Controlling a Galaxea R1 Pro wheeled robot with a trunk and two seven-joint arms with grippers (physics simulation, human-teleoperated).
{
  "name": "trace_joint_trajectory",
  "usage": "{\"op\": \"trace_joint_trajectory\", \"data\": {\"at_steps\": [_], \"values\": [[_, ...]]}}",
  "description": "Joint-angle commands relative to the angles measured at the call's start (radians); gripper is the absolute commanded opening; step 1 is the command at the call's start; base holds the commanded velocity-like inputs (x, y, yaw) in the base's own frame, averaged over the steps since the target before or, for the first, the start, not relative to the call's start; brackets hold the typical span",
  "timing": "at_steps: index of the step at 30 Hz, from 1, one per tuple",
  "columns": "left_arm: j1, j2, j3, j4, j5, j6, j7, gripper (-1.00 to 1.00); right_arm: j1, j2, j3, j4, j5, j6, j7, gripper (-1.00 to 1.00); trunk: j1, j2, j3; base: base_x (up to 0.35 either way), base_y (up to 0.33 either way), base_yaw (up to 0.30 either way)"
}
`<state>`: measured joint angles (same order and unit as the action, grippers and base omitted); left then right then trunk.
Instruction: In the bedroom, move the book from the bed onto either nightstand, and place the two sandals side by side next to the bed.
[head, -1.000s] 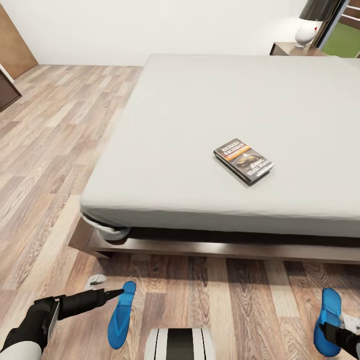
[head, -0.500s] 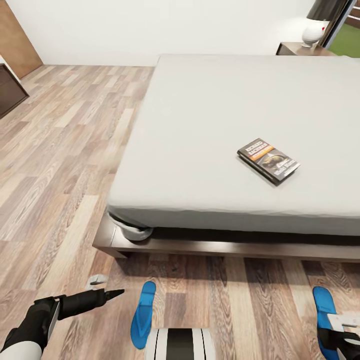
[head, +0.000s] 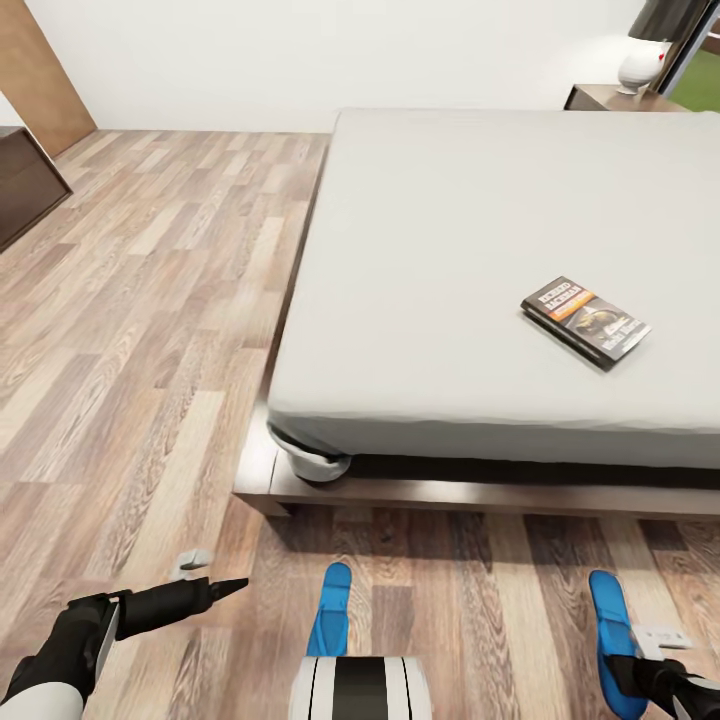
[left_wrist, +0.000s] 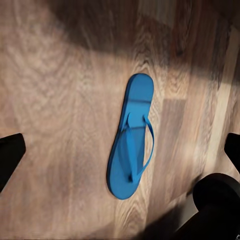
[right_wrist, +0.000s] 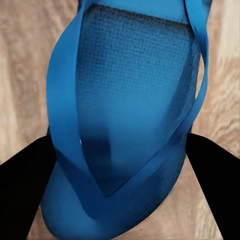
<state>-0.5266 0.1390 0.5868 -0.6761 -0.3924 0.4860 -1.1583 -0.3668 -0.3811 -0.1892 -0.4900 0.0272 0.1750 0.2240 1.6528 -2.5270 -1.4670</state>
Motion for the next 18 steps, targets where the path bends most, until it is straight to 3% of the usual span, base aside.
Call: {"op": "trace_joint_trajectory", "data": {"at_steps": [1, 10, 15, 18], "values": [[-0.001, -0.001, 0.005, 0.000, -0.008, 0.009, -0.008, 1.00, 0.000, 0.001, -0.007, -0.003, 0.002, 0.006, 0.008, -1.00, 0.000, 0.000, -0.001, 0.000, 0.273, 0.000], [-0.001, -0.001, 0.005, 0.000, -0.008, 0.009, -0.005, 1.00, 0.000, 0.006, -0.006, -0.026, -0.001, 0.003, 0.008, -1.00, 0.000, 0.000, -0.001, 0.000, 0.271, 0.000], [-0.001, -0.002, 0.005, 0.000, -0.008, 0.009, -0.006, 1.00, 0.000, 0.037, -0.006, -0.060, 0.004, 0.003, 0.009, -1.00, 0.000, 0.000, -0.001, 0.000, 0.258, 0.000], [-0.001, -0.005, 0.005, 0.001, -0.007, 0.013, -0.011, 1.00, 0.000, 0.041, -0.008, -0.064, 0.003, 0.002, 0.009, -1.00, 0.000, 0.000, -0.001, 0.000, 0.255, 0.000]]}}
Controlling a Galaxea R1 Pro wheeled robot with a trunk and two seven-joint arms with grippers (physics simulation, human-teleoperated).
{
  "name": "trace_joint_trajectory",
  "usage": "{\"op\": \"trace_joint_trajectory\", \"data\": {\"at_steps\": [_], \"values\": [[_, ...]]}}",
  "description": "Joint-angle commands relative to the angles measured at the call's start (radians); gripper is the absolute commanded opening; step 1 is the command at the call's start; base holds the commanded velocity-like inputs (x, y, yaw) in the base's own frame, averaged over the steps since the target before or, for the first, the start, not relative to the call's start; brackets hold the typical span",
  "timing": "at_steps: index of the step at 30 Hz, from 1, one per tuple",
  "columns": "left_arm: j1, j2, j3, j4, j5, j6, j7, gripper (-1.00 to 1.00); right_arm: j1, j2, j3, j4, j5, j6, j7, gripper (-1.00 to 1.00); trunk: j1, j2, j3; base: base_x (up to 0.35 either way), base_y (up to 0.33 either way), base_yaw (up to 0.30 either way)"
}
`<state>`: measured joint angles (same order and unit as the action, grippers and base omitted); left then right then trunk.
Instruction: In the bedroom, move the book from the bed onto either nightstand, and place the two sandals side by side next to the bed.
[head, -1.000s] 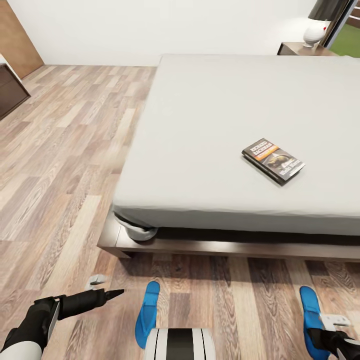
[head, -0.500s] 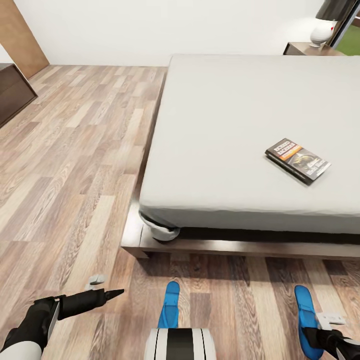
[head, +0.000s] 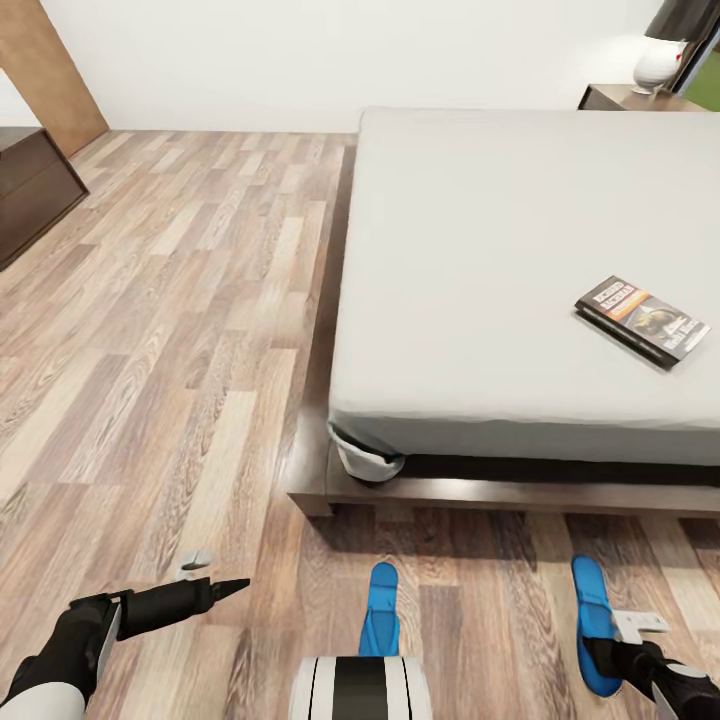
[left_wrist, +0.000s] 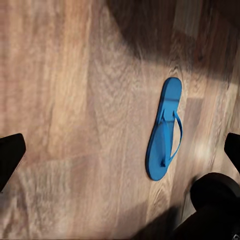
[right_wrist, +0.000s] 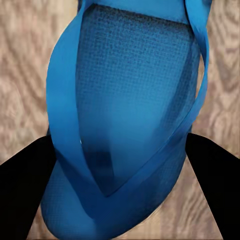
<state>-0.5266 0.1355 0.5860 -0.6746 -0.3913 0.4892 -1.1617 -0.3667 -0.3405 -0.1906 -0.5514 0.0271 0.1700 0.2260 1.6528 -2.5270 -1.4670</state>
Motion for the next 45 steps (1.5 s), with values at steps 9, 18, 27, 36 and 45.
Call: {"op": "trace_joint_trajectory", "data": {"at_steps": [9, 18, 27, 36, 45], "values": [[-0.001, -0.031, 0.006, 0.001, -0.011, 0.009, -0.003, 1.00, 0.000, 0.002, -0.008, 0.000, -0.001, 0.007, 0.008, -1.00, 0.000, 0.000, -0.001, 0.000, 0.247, 0.000], [-0.001, -0.031, 0.006, 0.001, -0.010, 0.011, -0.004, 1.00, 0.000, 0.002, -0.010, 0.001, -0.001, 0.006, 0.008, -1.00, 0.000, 0.000, -0.001, 0.002, 0.248, 0.000], [-0.001, -0.031, 0.006, 0.001, -0.011, 0.009, -0.001, 1.00, 0.000, 0.002, -0.010, 0.002, -0.001, 0.006, 0.007, -1.00, 0.000, 0.000, -0.001, 0.070, 0.265, 0.000], [-0.001, -0.031, 0.006, 0.001, -0.011, 0.009, -0.003, 1.00, 0.000, 0.002, -0.010, 0.002, -0.001, 0.006, 0.007, -1.00, 0.000, 0.000, -0.001, 0.063, 0.261, 0.000], [-0.001, -0.031, 0.006, 0.001, -0.009, 0.008, -0.001, 1.00, 0.000, 0.002, -0.010, 0.002, -0.001, 0.006, 0.007, -1.00, 0.000, 0.000, -0.001, 0.003, 0.161, 0.000]]}}
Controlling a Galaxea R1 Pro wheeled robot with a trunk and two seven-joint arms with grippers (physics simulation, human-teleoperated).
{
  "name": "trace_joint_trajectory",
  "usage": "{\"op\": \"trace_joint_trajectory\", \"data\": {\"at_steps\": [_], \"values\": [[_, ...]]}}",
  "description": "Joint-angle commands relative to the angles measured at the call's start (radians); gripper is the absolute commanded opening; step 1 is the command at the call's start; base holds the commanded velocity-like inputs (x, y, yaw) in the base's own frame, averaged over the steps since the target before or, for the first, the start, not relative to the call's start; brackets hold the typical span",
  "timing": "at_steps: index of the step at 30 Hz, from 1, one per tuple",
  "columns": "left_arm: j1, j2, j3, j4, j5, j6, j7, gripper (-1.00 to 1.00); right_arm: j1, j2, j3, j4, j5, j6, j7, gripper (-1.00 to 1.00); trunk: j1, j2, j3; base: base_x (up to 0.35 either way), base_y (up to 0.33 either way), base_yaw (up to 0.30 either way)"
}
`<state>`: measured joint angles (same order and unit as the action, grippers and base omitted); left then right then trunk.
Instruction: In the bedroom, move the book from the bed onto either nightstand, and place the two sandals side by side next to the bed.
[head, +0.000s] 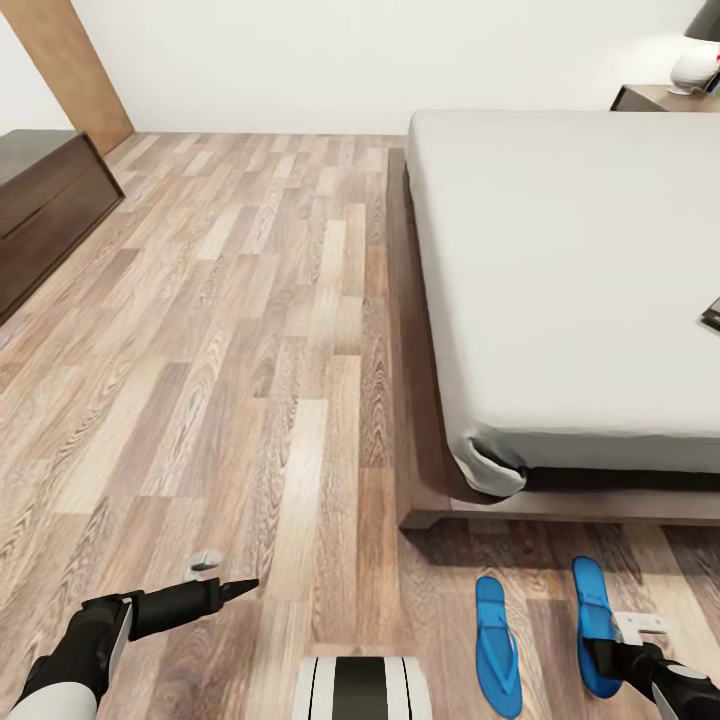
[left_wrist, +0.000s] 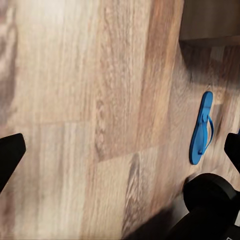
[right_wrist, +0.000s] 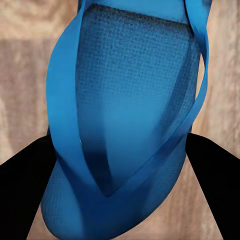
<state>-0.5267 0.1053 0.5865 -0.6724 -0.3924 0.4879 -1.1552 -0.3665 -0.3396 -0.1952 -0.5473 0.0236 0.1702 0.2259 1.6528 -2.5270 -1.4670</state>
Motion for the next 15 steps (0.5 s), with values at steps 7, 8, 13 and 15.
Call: {"op": "trace_joint_trajectory", "data": {"at_steps": [7, 8, 13, 15], "values": [[-0.001, -0.001, 0.006, -0.001, -0.008, 0.010, -0.008, 1.00, 0.000, 0.001, -0.006, -0.002, 0.002, 0.006, 0.007, -1.00, 0.000, 0.000, -0.001, -0.001, 0.048, 0.000], [-0.001, -0.001, 0.006, -0.001, -0.008, 0.010, -0.008, 1.00, 0.000, 0.001, -0.006, -0.002, 0.002, 0.006, 0.007, -1.00, 0.000, 0.000, -0.001, -0.049, 0.157, 0.000], [-0.001, -0.001, 0.006, -0.001, -0.008, 0.011, -0.008, 1.00, 0.000, 0.001, -0.006, -0.002, 0.002, 0.006, 0.007, -1.00, 0.000, 0.000, -0.001, -0.091, 0.157, 0.000], [-0.001, -0.001, 0.006, -0.001, -0.008, 0.011, -0.008, 1.00, 0.000, 0.001, -0.006, -0.002, 0.002, 0.006, 0.007, -1.00, 0.000, 0.000, -0.001, -0.095, 0.092, 0.000]]}}
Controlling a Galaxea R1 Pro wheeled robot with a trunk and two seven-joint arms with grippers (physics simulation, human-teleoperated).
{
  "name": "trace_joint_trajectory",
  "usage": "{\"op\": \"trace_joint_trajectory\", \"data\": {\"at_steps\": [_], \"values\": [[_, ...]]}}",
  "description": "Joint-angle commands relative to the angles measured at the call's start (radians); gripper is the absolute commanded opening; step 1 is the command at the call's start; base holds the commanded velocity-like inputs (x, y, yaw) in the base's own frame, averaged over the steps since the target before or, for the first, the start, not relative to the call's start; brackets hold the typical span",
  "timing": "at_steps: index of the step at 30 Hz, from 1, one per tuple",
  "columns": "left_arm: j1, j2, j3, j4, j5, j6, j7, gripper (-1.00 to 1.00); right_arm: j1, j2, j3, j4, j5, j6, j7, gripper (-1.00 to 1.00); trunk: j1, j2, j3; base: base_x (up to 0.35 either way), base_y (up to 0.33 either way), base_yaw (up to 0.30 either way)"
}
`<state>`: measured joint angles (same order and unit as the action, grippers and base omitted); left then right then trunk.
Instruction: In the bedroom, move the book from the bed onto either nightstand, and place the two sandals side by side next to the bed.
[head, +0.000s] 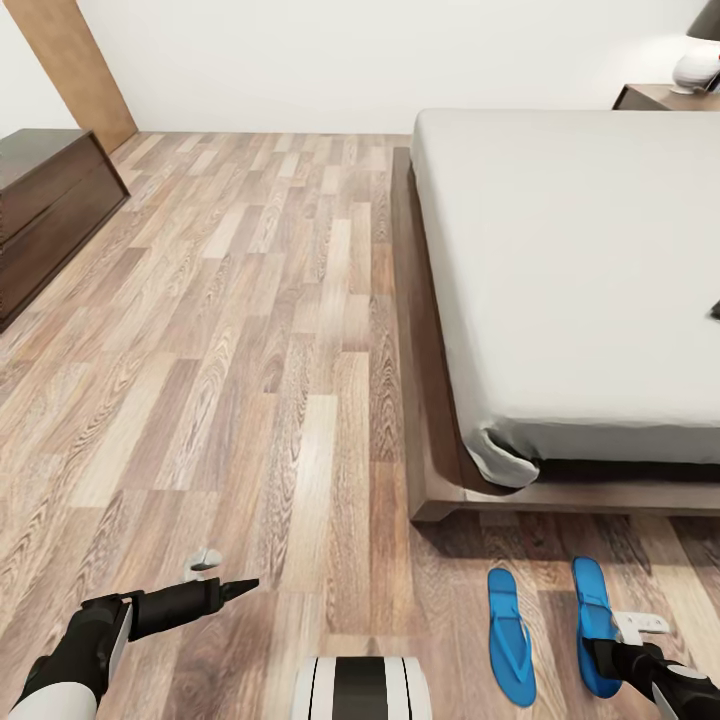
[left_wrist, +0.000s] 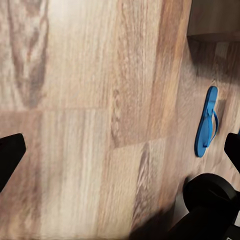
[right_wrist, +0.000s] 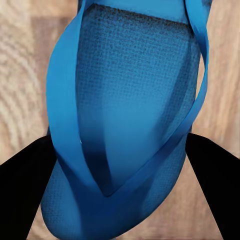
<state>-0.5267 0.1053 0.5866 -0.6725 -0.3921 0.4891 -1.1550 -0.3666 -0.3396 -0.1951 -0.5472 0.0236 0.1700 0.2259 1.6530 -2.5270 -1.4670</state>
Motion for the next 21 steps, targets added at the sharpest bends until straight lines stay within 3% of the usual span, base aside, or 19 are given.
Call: {"op": "trace_joint_trajectory", "data": {"at_steps": [1, 11, 21], "values": [[-0.001, -0.001, 0.006, -0.001, -0.008, 0.009, -0.007, 1.00, 0.000, 0.001, -0.006, -0.002, 0.003, 0.006, 0.007, -1.00, 0.000, 0.000, -0.001, -0.045, 0.042, 0.000], [-0.001, -0.001, 0.007, -0.001, -0.008, 0.009, -0.006, 1.00, 0.000, 0.001, -0.006, -0.002, 0.003, 0.006, 0.007, -1.00, 0.000, 0.000, -0.001, -0.008, 0.007, 0.000], [-0.001, -0.001, 0.007, -0.001, -0.008, 0.009, -0.006, 1.00, 0.000, 0.001, -0.006, -0.002, 0.003, 0.006, 0.006, -1.00, 0.004, -0.003, -0.039, 0.000, 0.000, 0.000]]}}
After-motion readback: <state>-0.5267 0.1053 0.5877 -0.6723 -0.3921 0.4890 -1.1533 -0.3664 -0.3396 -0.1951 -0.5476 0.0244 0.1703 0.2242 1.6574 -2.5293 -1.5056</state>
